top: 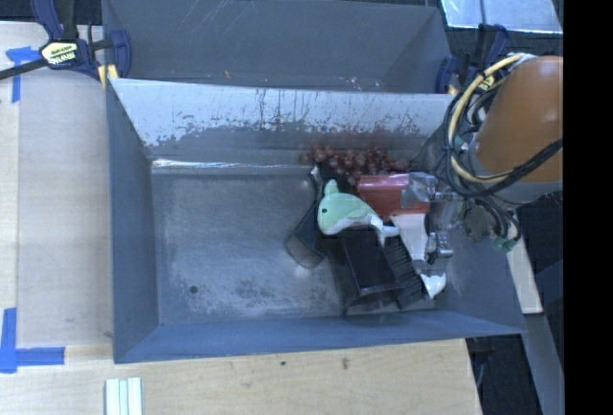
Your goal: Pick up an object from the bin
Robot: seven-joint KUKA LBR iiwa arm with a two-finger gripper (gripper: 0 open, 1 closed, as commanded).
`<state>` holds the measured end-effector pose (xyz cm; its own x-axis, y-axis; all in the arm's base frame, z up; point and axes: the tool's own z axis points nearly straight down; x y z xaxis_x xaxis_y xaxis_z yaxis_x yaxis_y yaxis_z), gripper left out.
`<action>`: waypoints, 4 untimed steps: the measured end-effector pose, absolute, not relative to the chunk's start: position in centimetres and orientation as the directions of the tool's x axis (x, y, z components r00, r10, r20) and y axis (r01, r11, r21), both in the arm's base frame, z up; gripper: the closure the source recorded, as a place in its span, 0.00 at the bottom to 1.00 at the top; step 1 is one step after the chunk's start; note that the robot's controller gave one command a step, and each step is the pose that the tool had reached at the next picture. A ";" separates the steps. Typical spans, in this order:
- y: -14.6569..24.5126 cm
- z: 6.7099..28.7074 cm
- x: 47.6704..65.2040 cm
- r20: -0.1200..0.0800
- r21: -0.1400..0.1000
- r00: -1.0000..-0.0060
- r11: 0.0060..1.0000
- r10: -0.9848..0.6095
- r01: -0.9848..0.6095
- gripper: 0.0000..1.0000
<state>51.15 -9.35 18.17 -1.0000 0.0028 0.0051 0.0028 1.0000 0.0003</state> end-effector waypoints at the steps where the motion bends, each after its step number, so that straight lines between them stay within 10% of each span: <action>1: -9.3 18.6 51.3 -0.003 -0.001 -1.000 1.000 0.001 0.001 0.00; 3: -4.6 10.8 52.7 -0.007 0.000 -0.999 0.999 -0.042 -0.042 0.00; 4: -4.4 10.5 53.6 -0.024 -0.003 -0.999 0.999 0.032 0.032 0.00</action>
Offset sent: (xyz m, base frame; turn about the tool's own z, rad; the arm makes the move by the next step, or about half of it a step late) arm 0.0138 0.0606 -0.0753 0.0092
